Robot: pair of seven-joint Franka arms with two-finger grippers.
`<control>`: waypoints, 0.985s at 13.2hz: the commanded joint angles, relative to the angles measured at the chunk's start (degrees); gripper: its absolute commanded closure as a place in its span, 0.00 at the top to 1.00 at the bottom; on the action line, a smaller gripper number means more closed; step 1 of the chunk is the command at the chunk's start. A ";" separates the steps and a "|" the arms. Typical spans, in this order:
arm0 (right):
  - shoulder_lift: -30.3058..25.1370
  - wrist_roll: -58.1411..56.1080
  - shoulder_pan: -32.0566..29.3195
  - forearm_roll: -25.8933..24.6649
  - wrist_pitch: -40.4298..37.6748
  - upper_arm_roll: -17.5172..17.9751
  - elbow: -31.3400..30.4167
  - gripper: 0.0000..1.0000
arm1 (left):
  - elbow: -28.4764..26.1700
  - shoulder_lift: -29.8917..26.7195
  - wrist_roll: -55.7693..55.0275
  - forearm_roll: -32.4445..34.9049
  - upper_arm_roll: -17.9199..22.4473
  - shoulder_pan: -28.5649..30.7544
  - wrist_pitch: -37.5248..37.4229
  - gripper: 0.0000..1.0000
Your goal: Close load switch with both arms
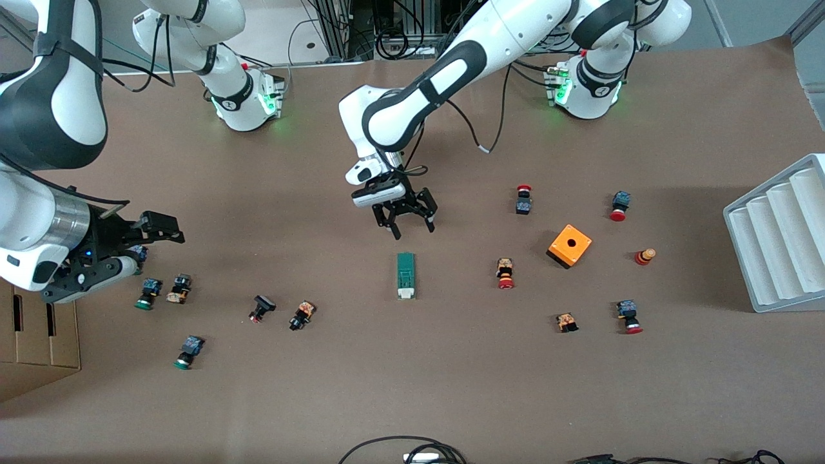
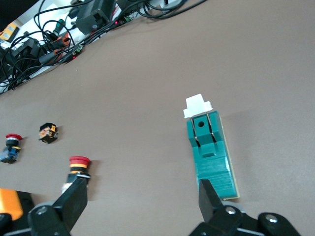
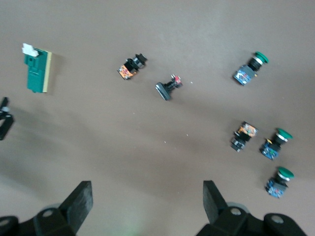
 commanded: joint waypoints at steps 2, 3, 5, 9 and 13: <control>-4.84 9.99 -6.20 -10.89 -0.92 14.42 -2.27 1.00 | 2.42 -4.50 17.46 -10.82 0.19 2.72 0.40 1.00; -5.55 10.26 -6.74 -11.17 -1.18 15.42 -2.62 1.00 | 2.60 -5.81 20.81 -13.29 0.19 3.69 0.40 1.00; -6.16 10.44 -6.92 -11.17 -1.09 15.78 -2.71 1.00 | 2.60 -7.40 25.31 -16.55 0.19 5.10 0.40 1.00; -6.25 10.53 -11.14 -11.17 -1.27 19.56 -3.06 1.00 | 3.21 -10.04 33.21 -23.83 0.10 9.22 0.58 1.00; -5.55 11.40 -10.09 -11.26 -2.85 19.64 -2.71 1.00 | 5.76 -13.19 46.13 -33.68 0.19 15.10 0.31 1.00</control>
